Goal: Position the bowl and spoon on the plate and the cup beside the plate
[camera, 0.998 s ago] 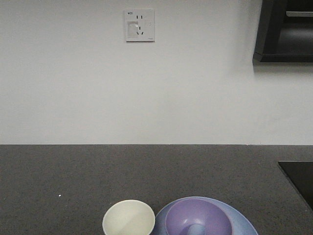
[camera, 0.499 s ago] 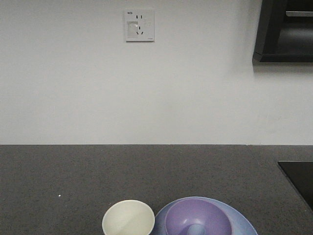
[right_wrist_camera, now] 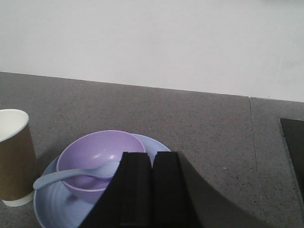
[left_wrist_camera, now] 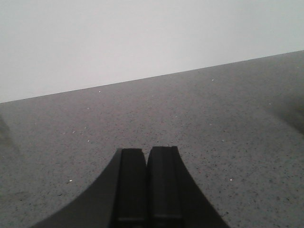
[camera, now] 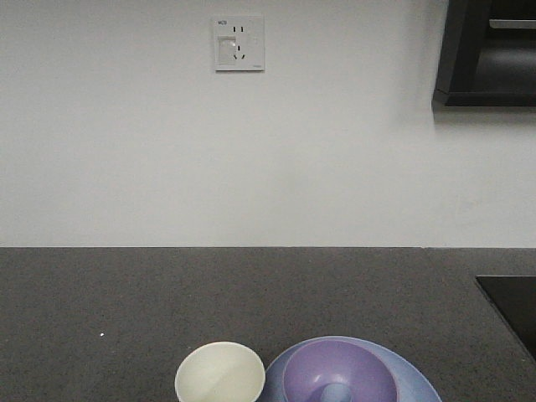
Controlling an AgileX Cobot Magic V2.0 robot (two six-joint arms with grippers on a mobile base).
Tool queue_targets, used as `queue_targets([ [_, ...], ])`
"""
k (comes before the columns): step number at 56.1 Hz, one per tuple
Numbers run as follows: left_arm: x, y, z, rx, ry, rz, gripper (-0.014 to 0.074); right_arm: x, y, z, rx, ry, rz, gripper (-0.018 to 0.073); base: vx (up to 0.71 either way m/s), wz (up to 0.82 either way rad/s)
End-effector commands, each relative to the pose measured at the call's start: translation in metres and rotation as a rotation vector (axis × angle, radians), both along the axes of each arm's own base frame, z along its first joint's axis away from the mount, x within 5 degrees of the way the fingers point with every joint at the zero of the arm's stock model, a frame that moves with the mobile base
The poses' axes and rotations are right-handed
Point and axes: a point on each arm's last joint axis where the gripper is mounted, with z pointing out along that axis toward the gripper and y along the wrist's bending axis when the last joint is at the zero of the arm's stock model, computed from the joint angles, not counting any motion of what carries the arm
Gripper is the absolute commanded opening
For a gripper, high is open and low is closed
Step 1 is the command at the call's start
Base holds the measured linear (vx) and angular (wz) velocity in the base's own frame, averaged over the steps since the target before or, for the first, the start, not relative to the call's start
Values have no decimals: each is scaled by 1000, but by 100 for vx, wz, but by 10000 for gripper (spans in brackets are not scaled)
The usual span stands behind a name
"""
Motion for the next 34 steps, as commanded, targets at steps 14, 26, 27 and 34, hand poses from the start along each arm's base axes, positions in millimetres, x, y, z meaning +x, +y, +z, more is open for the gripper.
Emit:
queue_targets([
  [14, -2, 1, 16, -15, -113, 5, -3, 1, -1, 17, 22, -104, -14, -8, 0, 0],
  [26, -2, 1, 16, -15, -113, 5, -3, 3, -7, -2, -82, -115, -68, -8, 0, 0],
  [27, -2, 1, 16, -15, -113, 5, -3, 3, -9, -8, -94, -120, -86, -8, 0, 0],
  [34, -2, 1, 16, -15, -113, 5, -3, -1, -18, -44, -78, -171, -200, -8, 0, 0],
])
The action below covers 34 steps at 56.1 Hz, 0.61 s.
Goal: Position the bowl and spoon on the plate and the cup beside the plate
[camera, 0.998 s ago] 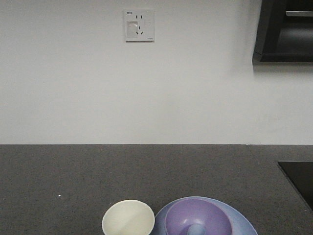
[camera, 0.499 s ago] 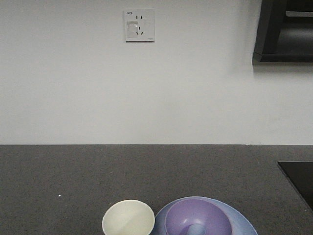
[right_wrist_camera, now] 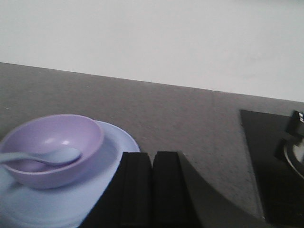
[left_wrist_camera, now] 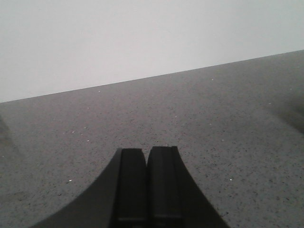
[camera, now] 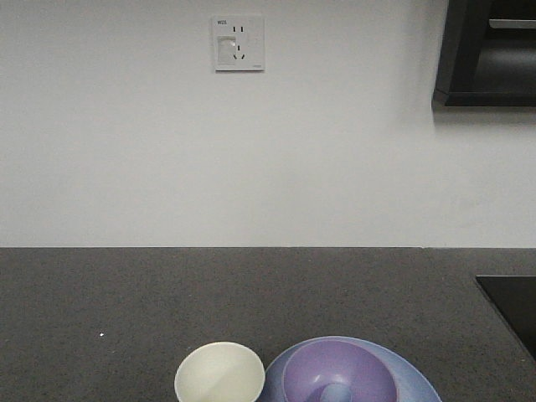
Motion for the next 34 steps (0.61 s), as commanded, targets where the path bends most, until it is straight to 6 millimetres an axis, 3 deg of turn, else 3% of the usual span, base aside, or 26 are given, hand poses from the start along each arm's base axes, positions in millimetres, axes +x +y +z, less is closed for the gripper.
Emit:
queue_targets([
  [1, -2, 1, 16, -15, -114, 5, -3, -3, -6, -9, 12, -155, -78, -8, 0, 0],
  [10, -2, 1, 16, -15, -114, 5, -3, -15, -12, -56, 86, -191, -166, -8, 0, 0],
  [17, -2, 1, 16, -15, -114, 5, -3, -21, -13, -76, 134, -219, -188, -8, 0, 0],
  [34, -2, 1, 16, -15, -113, 5, -3, -20, -13, -78, 141, -187, -187, -8, 0, 0],
])
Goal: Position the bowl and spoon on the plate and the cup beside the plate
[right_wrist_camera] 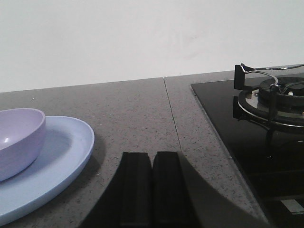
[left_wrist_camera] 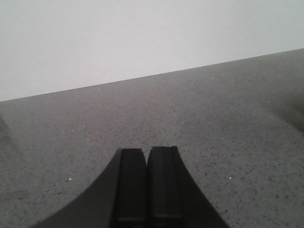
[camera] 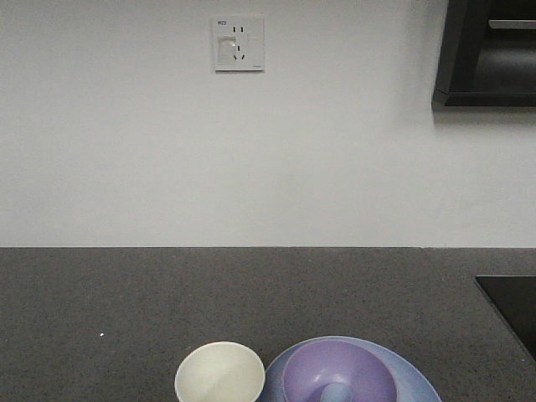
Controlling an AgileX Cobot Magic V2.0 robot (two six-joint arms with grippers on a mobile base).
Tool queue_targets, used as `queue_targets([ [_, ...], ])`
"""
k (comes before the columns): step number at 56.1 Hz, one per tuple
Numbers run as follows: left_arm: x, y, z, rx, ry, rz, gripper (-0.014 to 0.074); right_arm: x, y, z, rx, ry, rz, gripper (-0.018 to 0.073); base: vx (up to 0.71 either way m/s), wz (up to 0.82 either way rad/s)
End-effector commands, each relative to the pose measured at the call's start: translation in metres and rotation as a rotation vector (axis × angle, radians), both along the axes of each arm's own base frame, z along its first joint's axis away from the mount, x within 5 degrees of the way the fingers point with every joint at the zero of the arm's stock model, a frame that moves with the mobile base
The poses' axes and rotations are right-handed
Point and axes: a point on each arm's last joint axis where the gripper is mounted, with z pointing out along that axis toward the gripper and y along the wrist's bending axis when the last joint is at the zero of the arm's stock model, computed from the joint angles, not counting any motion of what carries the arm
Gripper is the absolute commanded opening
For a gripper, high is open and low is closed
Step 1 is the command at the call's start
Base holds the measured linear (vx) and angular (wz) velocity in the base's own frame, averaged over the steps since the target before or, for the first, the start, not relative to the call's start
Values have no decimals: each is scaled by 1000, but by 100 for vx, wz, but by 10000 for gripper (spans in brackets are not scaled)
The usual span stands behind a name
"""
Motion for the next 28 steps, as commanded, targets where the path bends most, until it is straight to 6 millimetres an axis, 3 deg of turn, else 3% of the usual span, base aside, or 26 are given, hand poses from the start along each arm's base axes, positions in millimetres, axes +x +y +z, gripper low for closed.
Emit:
queue_targets([
  [1, -2, 1, 16, -15, -118, 6, -3, 0, 0, 7, -17, -88, 0, -8, 0, 0],
  [28, -2, 1, 16, -15, -118, 6, -3, 0, 0, 7, -17, -88, 0, -8, 0, 0],
])
